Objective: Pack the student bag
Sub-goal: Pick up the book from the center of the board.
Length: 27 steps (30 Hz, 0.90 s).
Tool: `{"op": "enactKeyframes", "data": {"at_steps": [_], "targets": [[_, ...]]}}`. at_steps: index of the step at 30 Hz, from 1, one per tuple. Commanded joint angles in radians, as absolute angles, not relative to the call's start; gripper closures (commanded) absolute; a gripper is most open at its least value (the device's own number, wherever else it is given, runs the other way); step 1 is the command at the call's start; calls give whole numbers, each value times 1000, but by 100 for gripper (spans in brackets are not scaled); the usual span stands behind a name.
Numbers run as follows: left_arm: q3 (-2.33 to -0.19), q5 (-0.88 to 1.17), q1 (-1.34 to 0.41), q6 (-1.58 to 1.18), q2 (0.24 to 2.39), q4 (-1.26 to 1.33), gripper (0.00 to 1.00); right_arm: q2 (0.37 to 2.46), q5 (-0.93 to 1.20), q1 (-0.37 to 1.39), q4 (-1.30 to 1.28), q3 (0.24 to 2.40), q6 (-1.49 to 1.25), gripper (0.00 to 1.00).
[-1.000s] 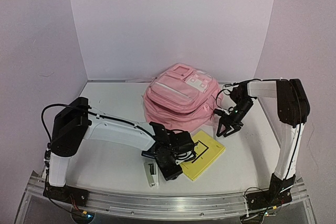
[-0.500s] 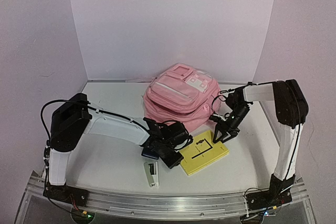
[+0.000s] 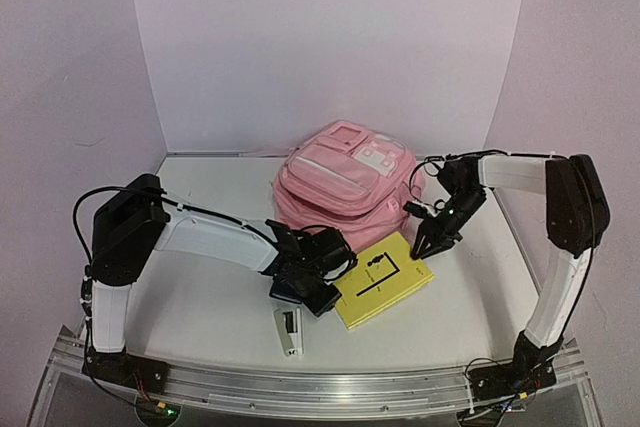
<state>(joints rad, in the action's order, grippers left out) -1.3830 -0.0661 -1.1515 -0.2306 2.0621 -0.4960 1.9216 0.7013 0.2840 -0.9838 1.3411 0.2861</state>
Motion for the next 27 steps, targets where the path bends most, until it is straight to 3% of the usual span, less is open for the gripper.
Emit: {"op": "enactKeyframes", "data": {"at_steps": [1, 6, 12, 21, 27], "targets": [[-1392, -90, -1139, -266, 2075, -343, 49, 1835, 915, 326, -1036, 1379, 231, 73], [-1388, -88, -1139, -264, 2079, -304, 48, 1795, 932, 336, -1039, 1389, 209, 73], [-1394, -90, -1134, -267, 2095, -279, 45, 1772, 869, 344, -1047, 1402, 196, 100], [-1363, -128, -1121, -283, 2079, -239, 41, 1783, 817, 344, -1063, 1461, 189, 100], [-1307, -188, -1127, -300, 2012, -130, 44, 1796, 815, 389, -1071, 1578, 199, 100]]}}
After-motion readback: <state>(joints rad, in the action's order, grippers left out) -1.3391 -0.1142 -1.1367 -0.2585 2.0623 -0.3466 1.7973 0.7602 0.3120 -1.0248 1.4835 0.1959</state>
